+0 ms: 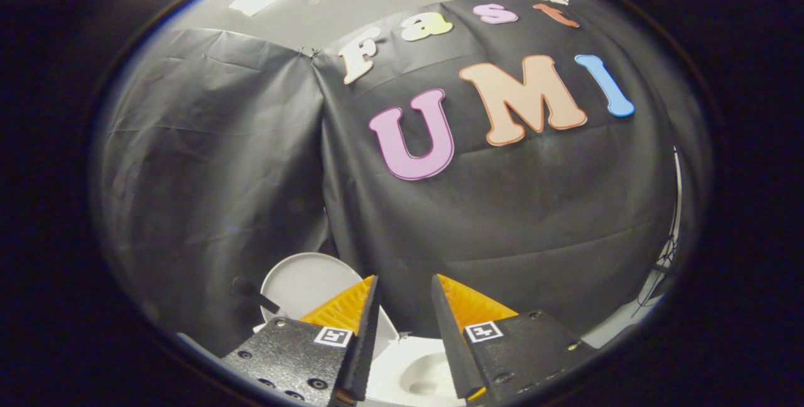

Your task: Open the toilet lid.

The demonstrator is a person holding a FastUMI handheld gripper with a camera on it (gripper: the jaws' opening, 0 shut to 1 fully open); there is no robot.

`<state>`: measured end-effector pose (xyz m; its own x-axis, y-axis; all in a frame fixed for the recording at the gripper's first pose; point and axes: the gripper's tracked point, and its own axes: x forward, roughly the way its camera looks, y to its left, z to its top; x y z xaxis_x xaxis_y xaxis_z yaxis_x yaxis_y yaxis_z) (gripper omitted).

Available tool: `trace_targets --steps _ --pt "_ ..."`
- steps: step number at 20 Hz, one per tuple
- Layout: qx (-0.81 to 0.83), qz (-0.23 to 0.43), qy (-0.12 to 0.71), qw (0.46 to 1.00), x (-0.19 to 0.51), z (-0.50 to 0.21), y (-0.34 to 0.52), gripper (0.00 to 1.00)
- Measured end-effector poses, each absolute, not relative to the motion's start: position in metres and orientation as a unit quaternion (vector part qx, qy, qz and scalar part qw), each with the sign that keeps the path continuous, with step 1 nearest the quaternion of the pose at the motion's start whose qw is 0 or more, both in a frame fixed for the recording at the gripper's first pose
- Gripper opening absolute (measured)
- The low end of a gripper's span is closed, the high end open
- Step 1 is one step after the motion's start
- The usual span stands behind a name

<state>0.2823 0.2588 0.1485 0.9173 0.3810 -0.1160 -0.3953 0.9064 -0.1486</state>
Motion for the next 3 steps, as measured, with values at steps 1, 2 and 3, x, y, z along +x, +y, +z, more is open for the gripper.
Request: trace_targets --steps 1,2,3 --pt "-0.09 0.202 0.045 0.974 0.278 0.147 0.25 0.5" --pt "-0.094 0.204 0.043 0.973 0.276 0.149 0.244 0.5" --pt "-0.097 0.202 0.037 0.974 0.274 0.15 0.235 0.5"
